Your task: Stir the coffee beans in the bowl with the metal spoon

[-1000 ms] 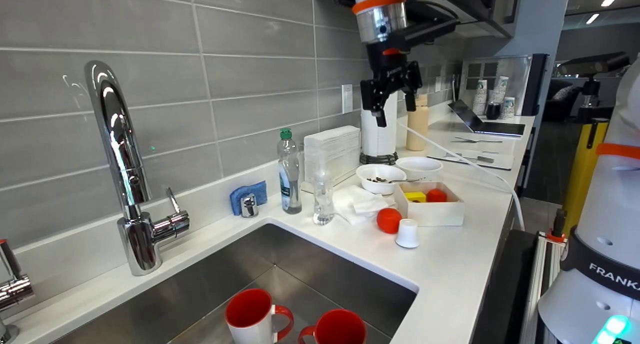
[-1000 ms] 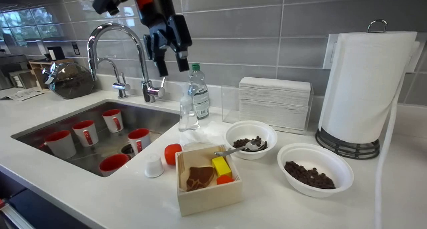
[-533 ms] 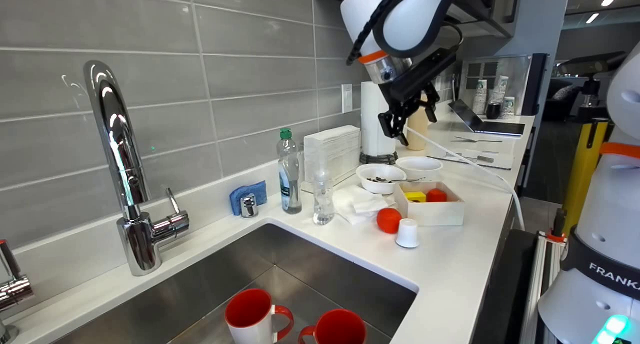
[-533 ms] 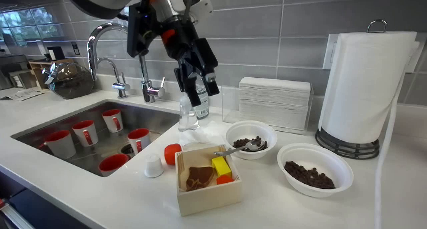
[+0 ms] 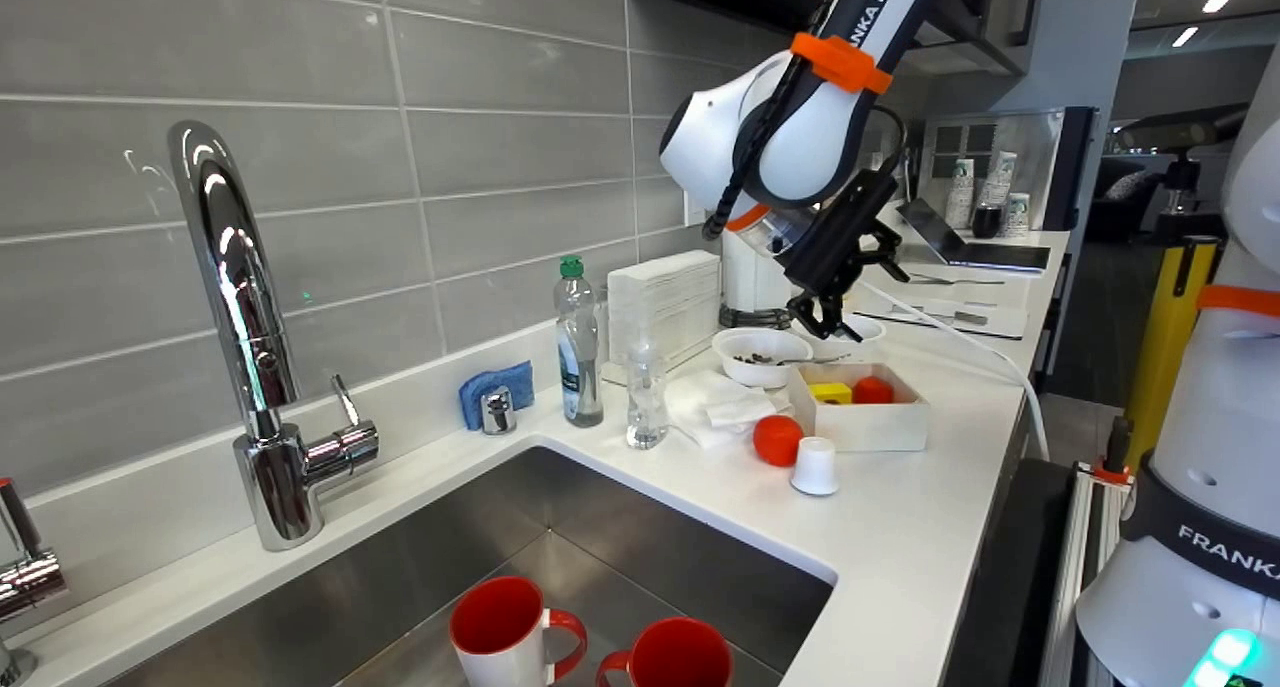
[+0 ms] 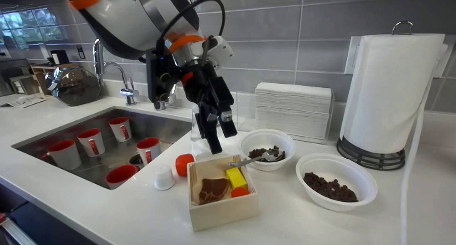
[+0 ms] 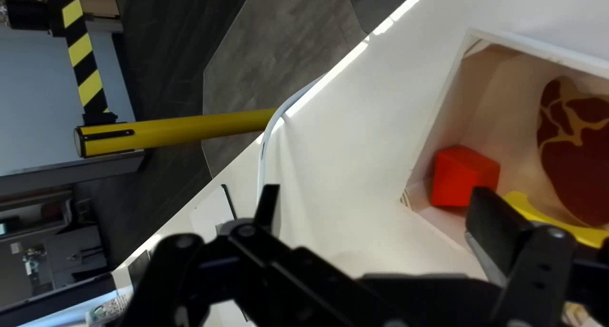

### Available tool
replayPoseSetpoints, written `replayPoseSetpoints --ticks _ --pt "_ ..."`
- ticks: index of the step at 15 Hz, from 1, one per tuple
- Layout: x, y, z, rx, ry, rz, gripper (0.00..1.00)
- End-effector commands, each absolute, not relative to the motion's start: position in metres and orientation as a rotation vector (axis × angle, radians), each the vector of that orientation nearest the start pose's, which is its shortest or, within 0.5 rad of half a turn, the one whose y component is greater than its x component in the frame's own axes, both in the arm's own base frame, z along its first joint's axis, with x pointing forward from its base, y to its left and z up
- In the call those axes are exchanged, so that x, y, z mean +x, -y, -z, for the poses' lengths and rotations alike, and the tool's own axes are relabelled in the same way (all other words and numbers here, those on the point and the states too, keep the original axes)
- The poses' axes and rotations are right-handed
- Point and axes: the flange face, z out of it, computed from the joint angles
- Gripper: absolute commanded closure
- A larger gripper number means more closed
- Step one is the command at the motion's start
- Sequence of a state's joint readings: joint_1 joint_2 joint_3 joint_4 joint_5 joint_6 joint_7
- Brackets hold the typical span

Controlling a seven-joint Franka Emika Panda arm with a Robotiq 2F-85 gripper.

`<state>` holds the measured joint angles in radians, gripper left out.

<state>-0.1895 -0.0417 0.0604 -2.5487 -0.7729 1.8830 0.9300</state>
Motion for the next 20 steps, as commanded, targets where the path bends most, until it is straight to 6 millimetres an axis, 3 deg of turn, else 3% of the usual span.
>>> replayPoseSetpoints --ticks 1,9,15,16,17,20 --pt "0.399 0.104 -0.238 2.188 0.649 0.409 0.0" --pt "0.438 0.104 -0.203 2.202 0.612 0.436 0.0" --pt "0.451 0.105 -0.188 2.196 0.594 0.442 0.0" --pt "0.451 0.105 -0.189 2.196 0.592 0.439 0.25" --pt "0.45 0.107 -0.19 2.197 0.596 0.438 0.28" --pt "0.449 0.111 -0.192 2.205 0.607 0.434 0.51"
